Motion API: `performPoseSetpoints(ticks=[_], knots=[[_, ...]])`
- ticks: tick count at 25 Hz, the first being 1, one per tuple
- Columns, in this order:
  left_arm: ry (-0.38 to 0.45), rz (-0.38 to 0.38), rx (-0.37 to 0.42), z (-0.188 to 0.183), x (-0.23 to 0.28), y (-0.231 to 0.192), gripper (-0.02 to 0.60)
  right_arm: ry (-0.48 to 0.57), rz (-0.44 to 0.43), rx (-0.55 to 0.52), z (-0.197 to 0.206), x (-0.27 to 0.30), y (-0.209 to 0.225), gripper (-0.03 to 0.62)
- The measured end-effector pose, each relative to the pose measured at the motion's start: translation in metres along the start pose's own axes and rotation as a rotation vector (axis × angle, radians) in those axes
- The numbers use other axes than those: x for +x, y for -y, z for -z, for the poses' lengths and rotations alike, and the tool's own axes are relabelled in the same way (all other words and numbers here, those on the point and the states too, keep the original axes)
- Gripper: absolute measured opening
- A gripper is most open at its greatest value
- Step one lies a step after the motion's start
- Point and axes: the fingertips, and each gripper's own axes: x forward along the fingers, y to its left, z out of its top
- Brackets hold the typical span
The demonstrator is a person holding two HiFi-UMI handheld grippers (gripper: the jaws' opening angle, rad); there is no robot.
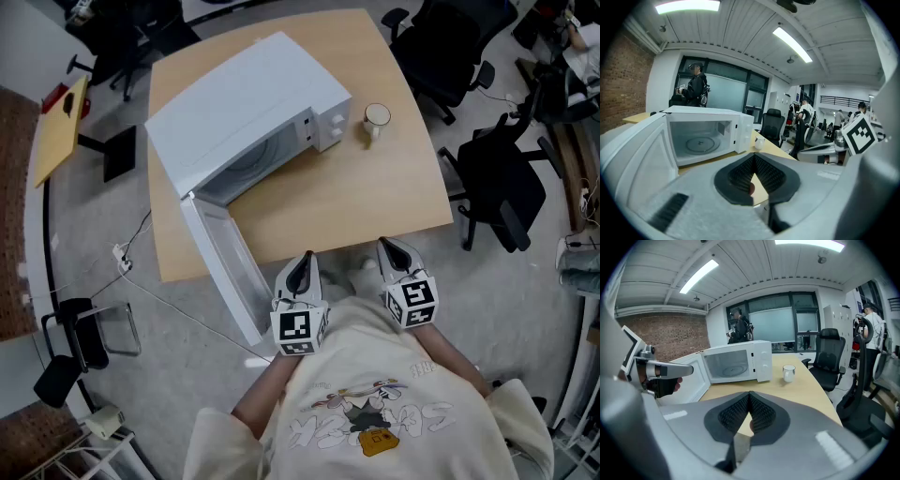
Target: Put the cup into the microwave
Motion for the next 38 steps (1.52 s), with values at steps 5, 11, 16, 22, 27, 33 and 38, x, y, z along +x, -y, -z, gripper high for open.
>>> performPoseSetpoints(ticks=[5,11,16,22,27,33,38], knots=[[-0.013,-0.028,-0.053,0.003,0.0,-0.007,0.005,0.0,0.001,-0.004,-0.003,-0.002,0.003,0.005],[-0.038,-0.015,-0.052,0.008,0.0,0.006,0.005,-0.012,-0.012,-0.009,-0.001,-0.006,0.002,0.005],[-0.041,-0.025,-0.083,0.01,-0.004,0.004,0.005,-0.005,-0.027,0.031,0.001,-0.003,0.003,0.006],[-0.062,-0.037,-0.13,0.015,0.006,-0.001,0.004,-0.026,-0.04,0.036,0.002,0.004,0.008,0.112],[-0.082,-0.078,-0.169,0.01,0.03,-0.001,0.003,-0.055,-0.059,0.046,-0.007,0.025,0.039,0.118],[-0.11,-0.165,-0.194,-0.01,0.072,-0.005,0.003,-0.051,-0.117,0.052,-0.037,0.066,0.086,0.141],[-0.095,-0.212,-0.188,-0.031,0.104,0.003,0.005,-0.031,-0.161,-0.008,-0.062,0.103,0.12,0.2]])
